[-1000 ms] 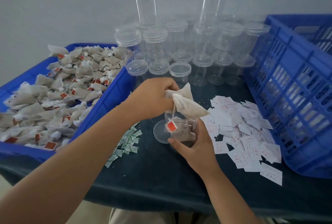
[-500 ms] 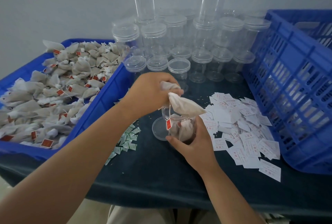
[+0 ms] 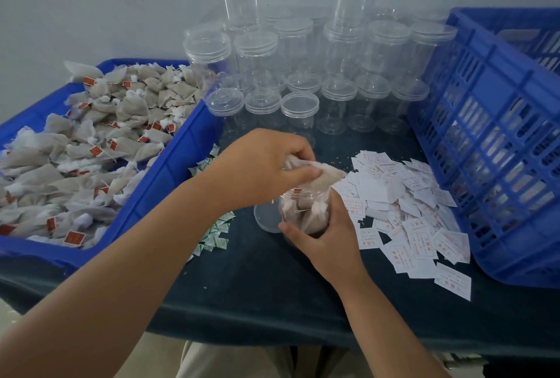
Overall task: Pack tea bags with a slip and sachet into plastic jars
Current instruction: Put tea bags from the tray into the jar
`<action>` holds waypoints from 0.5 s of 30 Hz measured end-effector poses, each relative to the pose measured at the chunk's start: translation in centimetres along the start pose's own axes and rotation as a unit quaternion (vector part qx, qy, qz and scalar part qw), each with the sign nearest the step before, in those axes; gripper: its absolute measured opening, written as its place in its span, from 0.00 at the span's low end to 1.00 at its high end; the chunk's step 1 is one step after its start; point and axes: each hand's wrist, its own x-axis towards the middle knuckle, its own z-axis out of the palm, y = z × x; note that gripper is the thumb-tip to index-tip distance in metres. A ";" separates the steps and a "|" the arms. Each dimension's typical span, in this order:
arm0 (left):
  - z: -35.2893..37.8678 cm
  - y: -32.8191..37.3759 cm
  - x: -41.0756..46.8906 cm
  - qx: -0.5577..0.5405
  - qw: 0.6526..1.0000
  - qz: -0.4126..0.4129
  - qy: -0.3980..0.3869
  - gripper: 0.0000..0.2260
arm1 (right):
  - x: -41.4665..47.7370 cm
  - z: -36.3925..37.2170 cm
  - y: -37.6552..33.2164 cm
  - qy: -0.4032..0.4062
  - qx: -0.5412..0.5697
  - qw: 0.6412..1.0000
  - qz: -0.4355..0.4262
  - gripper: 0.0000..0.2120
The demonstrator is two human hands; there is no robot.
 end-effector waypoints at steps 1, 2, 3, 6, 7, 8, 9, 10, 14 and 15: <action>0.1 -0.2 0.1 0.024 1.000 -0.011 0.016 0.08 | 0.0 0.0 -0.1 -0.002 0.006 1.000 -0.005 0.28; 0.0 -0.3 0.3 0.049 0.998 -0.021 0.034 0.07 | -0.1 -0.1 -0.1 -0.002 0.015 1.000 -0.007 0.29; -0.2 -0.5 0.4 0.075 0.996 -0.026 0.049 0.07 | -0.1 -0.1 -0.2 -0.001 0.024 1.000 -0.005 0.30; -0.8 -0.4 0.3 0.070 0.997 -0.022 0.023 0.07 | -0.1 -0.2 -0.4 -0.003 0.029 1.000 -0.005 0.31; -0.7 -0.2 0.2 0.051 0.998 -0.020 -0.016 0.06 | -0.1 -0.2 -0.4 -0.005 0.032 0.999 -0.006 0.31; -0.5 0.1 0.1 0.043 0.997 -0.016 -0.061 0.07 | -0.1 -0.2 -0.4 -0.005 0.037 0.999 -0.008 0.31; -0.2 0.3 0.0 0.049 0.993 -0.012 -0.106 0.11 | -0.1 -0.2 -0.5 -0.007 0.041 0.999 -0.008 0.32; 0.2 0.5 -0.1 0.058 0.987 -0.013 -0.147 0.13 | -0.1 -0.2 -0.5 -0.008 0.040 0.999 -0.008 0.33; 0.8 0.9 -0.4 0.015 0.981 -0.021 -0.192 0.13 | -0.1 -0.2 -0.4 -0.012 0.021 1.000 -0.005 0.36; 0.6 0.8 -0.3 0.000 0.988 -0.017 -0.152 0.13 | -0.1 -0.2 -0.4 -0.012 0.021 1.000 -0.004 0.37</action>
